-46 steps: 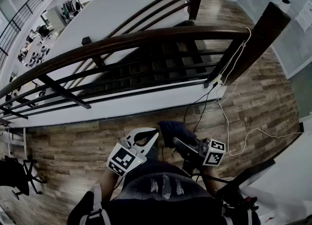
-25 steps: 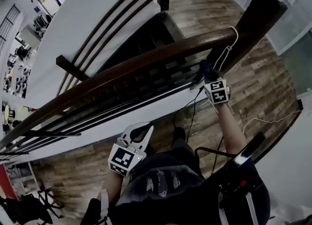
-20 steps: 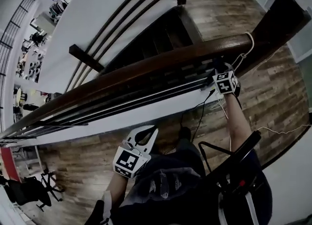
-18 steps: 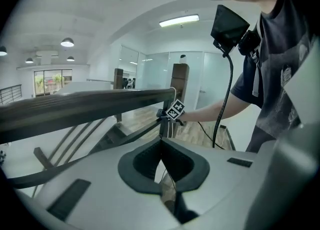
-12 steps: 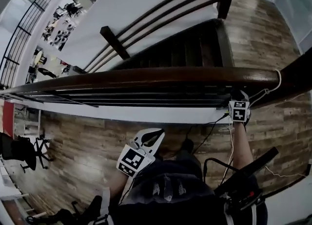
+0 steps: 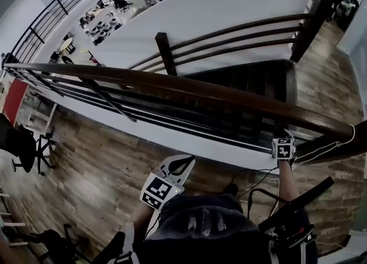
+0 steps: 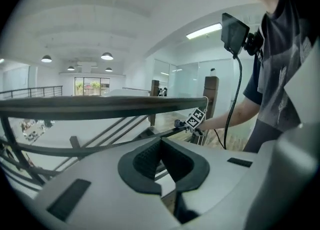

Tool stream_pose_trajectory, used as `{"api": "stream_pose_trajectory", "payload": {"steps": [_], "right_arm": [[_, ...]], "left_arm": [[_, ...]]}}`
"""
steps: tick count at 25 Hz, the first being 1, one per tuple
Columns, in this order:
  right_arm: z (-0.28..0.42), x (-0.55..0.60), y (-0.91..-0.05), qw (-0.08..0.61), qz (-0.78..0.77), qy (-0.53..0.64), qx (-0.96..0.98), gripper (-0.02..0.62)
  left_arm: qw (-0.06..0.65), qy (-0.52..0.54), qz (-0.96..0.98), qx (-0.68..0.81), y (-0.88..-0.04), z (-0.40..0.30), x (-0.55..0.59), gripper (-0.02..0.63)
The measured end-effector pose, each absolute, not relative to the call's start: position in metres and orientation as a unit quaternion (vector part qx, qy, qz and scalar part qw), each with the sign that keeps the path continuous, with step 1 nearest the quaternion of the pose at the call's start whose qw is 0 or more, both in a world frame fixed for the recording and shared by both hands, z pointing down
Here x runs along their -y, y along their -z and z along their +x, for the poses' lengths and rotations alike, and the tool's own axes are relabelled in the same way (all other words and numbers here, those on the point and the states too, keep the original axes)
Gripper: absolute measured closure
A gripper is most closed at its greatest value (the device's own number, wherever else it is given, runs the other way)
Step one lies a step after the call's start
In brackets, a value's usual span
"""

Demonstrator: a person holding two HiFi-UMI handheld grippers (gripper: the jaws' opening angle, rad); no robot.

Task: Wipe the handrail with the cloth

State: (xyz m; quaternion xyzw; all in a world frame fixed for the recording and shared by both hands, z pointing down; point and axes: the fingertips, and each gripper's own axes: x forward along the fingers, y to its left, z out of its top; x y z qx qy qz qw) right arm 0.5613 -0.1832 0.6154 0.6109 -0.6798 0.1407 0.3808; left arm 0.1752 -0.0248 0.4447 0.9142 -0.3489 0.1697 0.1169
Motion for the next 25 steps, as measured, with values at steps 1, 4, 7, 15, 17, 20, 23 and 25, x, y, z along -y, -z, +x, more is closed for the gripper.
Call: {"api": "stream_pose_trajectory", "payload": {"steps": [1,4,7,15,17,20,23,25], "right_arm": [[0.538,0.187,-0.613,0.386,0.606,-0.141,0.681,0.538],[0.467,0.195,-0.61,0.395,0.598,-0.139,0.684,0.538],[0.378,0.212,-0.606,0.374,0.598,-0.139,0.695,0.538],[0.152,0.252,-0.616,0.371,0.527,-0.083,0.76,0.538],[0.1,0.264,-0.63,0.366,0.505,-0.087,0.777,0.538],[0.002,0.293,-0.618,0.372,0.458,-0.051,0.806,0.538],[-0.084,0.321,-0.606,0.383,0.412,-0.039,0.825,0.538],[-0.13,0.338,-0.609,0.387,0.39,-0.04,0.834,0.538]], "left_arm": [[0.126,-0.161,0.912,0.356,-0.443,0.145,0.023,0.598],[0.125,-0.17,0.903,0.374,-0.442,0.06,0.019,0.598],[0.122,-0.184,0.893,0.391,-0.441,-0.014,0.019,0.598],[0.163,-0.185,0.86,0.447,-0.469,-0.137,0.034,0.598],[0.157,-0.193,0.859,0.448,-0.483,-0.159,0.05,0.598],[0.151,-0.206,0.853,0.456,-0.473,-0.211,0.091,0.598],[0.154,-0.211,0.842,0.473,-0.455,-0.266,0.128,0.598],[0.157,-0.211,0.832,0.488,-0.46,-0.303,0.145,0.598]]}}
